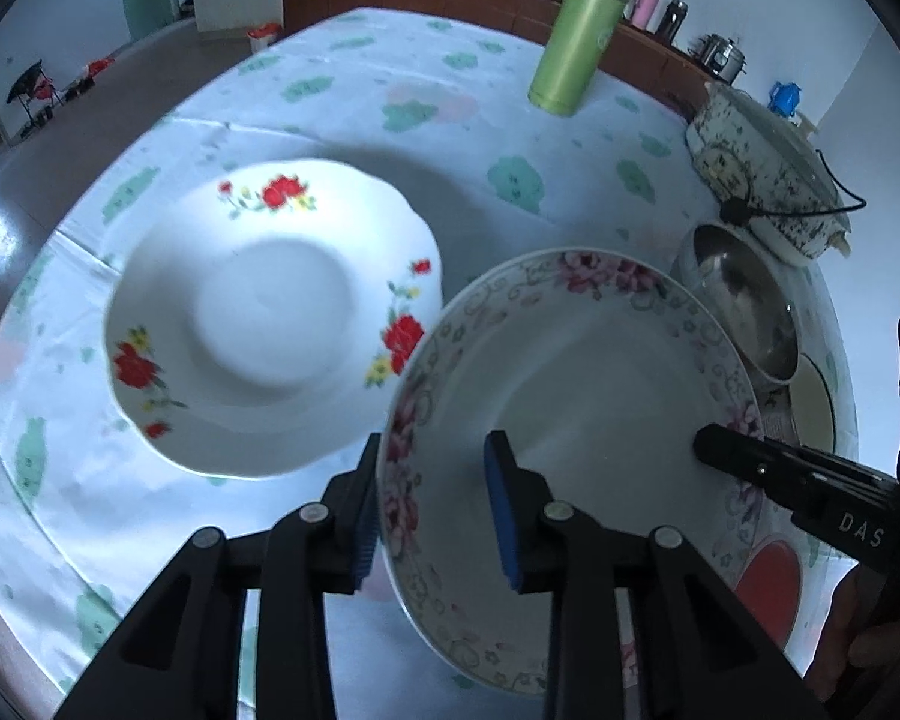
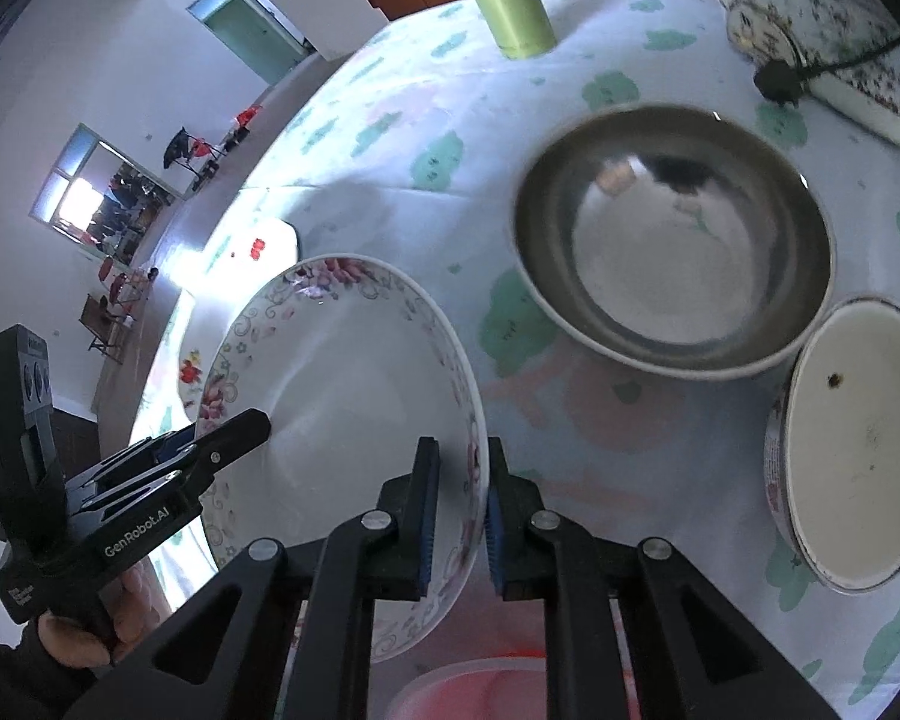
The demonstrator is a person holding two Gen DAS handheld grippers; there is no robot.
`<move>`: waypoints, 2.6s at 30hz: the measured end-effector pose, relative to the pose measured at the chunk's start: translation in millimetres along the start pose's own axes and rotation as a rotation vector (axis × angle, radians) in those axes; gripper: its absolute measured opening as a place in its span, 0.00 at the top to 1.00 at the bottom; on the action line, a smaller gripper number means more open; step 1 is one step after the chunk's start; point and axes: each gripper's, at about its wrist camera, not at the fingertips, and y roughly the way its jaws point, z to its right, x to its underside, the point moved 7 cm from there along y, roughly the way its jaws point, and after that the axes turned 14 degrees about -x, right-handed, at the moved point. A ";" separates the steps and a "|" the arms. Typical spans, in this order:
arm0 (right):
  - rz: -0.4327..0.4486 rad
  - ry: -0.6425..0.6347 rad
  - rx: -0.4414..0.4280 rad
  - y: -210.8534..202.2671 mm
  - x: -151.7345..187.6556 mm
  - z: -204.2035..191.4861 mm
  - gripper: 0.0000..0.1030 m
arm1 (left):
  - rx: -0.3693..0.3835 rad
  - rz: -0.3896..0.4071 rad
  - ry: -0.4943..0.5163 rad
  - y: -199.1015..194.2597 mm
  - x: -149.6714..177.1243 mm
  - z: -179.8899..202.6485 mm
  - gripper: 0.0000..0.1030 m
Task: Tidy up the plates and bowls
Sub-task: 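Carry the pink-rimmed plate toward the red-flower plate stack, then lower the pink-rimmed plate onto the red-flower plate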
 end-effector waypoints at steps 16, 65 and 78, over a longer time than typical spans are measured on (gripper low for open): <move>0.067 0.024 0.004 17.5 -6.0 -73.2 0.85 | -0.004 0.076 0.033 -19.7 -29.8 -65.7 0.71; 0.189 0.166 0.164 117.2 -43.1 -105.9 0.85 | 0.046 0.086 0.242 77.6 -105.1 -123.1 0.67; 0.282 0.075 0.240 109.0 -25.4 -118.5 0.83 | 0.041 0.125 0.271 75.5 -100.9 -119.6 0.65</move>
